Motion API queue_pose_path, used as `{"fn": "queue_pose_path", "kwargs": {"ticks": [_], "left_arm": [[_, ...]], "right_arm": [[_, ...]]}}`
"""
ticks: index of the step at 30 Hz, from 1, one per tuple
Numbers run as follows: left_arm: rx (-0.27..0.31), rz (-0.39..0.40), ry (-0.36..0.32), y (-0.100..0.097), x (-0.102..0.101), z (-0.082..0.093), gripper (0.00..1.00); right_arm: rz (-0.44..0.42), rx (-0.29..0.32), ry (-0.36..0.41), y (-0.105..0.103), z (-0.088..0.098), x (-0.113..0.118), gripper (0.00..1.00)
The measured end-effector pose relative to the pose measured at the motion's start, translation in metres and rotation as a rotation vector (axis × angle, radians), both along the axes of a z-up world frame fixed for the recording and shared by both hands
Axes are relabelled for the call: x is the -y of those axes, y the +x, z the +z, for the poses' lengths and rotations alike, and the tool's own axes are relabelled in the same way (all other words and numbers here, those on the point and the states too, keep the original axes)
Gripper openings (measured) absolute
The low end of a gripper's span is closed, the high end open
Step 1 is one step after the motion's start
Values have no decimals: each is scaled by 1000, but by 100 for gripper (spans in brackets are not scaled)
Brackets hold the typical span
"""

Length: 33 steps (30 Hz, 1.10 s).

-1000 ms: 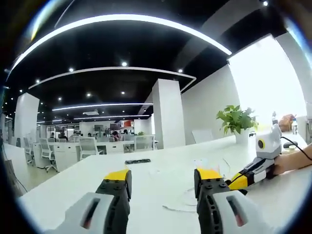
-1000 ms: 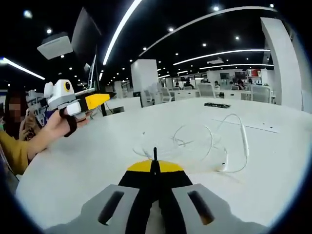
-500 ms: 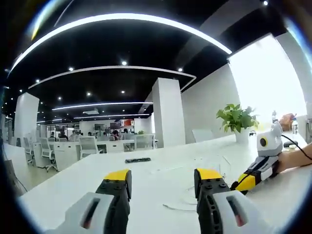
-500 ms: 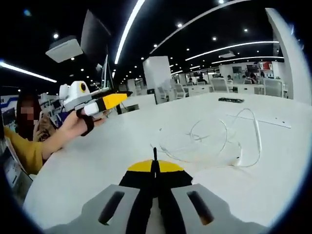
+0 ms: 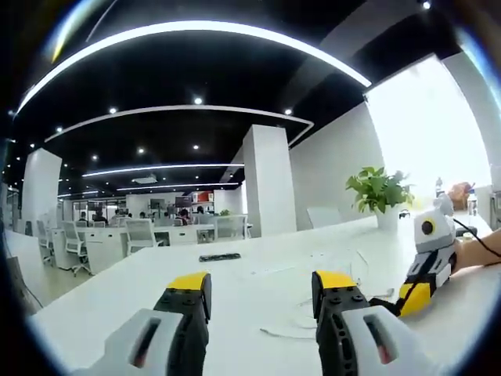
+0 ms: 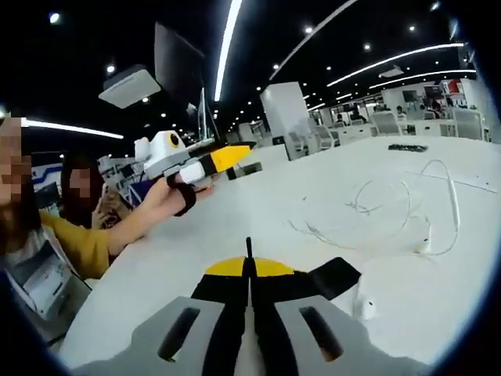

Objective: Peel open the Velcro strap on the desktop, arrange the wired earphones neatly onto it, and close the Velcro strap to secure them.

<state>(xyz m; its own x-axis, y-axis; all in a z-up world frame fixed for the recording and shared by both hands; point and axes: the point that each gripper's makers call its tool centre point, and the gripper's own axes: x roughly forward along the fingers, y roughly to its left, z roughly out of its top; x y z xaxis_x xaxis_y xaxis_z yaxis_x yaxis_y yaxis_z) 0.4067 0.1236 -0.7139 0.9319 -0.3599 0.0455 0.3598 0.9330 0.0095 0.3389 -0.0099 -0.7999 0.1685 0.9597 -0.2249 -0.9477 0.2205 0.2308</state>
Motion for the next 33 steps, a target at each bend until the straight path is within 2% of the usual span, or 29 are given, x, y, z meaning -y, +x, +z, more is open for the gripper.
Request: {"fn": "queue_pose_path", "kwargs": {"ticks": [1,6,8,9,10,11,12,13,16,23,30,33], "left_arm": [[-1,0,-1,0,0,0,55],[-2,-4,1,-1,1,-1,55],[-2,-4,-1,-1,1,-1,55],[-2,-4,-1,-1,1,0,55],[-2,-3,-2,-1,1,0,55],[-2,-4,-3,-1,1,0,55],[-3,-4,-4,-1,1,0,55],[-3,-3,-4,-1,1,0,55],[-4,-3,-2,-1,1,-1,55],[-7,-6,-21,-1,-1,1,55],[-10,-9,-22,-1,0,0,55],[-10,-9,-26,-2,0,0,55]], "right_arm": [[12,13,-22,-5,-3,0,2],[32,-11,-7,-6,-1,0,2],[96,-39,5,-16,1,-1,2],[192,-73,35,-35,6,-5,2],[196,-86,15,-38,4,-6,2],[146,-20,-57,-28,-7,-2,2],[183,3,-80,-34,-10,-3,2],[179,-22,-53,-35,-6,-6,3],[169,-44,-32,-32,-4,-3,3],[83,-1,23,-20,8,-6,3],[51,6,83,-13,21,-5,4],[51,14,100,-17,27,-5,4]]}}
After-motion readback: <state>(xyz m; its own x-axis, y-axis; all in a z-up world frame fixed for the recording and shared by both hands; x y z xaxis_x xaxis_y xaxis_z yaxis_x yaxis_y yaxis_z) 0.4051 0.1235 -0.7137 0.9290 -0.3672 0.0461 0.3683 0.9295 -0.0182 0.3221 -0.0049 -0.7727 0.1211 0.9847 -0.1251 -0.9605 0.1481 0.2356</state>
